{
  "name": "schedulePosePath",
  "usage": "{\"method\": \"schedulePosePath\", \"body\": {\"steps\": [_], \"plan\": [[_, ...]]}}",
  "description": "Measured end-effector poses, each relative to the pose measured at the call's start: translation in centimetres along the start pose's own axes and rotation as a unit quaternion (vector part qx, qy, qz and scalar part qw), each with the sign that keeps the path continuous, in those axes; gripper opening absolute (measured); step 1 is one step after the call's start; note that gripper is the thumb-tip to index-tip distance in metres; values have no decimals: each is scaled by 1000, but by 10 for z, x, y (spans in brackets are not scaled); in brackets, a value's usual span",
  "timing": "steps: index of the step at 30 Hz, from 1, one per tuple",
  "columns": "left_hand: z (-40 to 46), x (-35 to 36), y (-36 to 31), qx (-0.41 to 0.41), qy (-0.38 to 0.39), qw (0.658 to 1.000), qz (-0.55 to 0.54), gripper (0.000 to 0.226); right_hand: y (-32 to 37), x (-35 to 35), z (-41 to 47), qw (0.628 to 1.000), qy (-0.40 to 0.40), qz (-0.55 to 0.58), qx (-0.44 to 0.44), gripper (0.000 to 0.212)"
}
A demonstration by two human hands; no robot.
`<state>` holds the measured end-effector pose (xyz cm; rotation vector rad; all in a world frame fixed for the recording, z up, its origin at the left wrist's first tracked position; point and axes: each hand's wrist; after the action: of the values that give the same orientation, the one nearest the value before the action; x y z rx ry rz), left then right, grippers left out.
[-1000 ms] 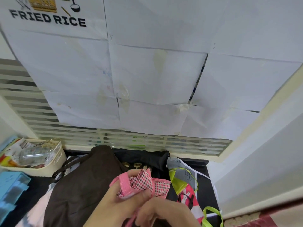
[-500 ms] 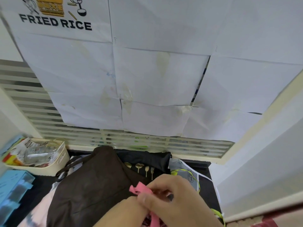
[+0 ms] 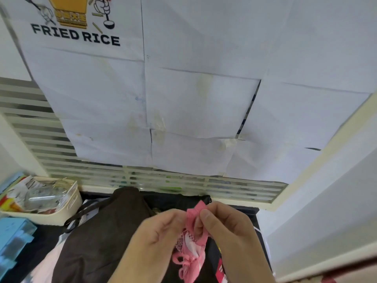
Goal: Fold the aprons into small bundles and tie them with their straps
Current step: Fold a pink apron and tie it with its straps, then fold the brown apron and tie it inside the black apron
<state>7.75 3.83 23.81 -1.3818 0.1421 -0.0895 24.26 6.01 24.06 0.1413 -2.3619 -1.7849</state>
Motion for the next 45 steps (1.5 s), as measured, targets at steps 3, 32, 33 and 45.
{"method": "schedulePosePath", "body": {"steps": [3,32,33,45], "plan": [[18,-3,-7,19,-52,998,12,39,19,-11,-2,999,26,19,-4,32],[266,58,-330,313,-145,925,159,10,401,-131,33,911,-173,-191,-322,23],[279,59,-338,317,-162,919,170,10,415,-131,43,899,-196,-203,-336,23],[364,67,-351,314,-266,841,353,21,470,-137,128,757,-396,-342,-392,16]]}}
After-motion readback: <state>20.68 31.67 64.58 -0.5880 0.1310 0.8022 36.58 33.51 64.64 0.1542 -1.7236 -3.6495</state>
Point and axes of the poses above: each hand's wrist, its own z-axis towards the middle knuckle, its own x-axis out of the palm, y = z × x, and after that the axes turned 13 degrees about x, right-handed
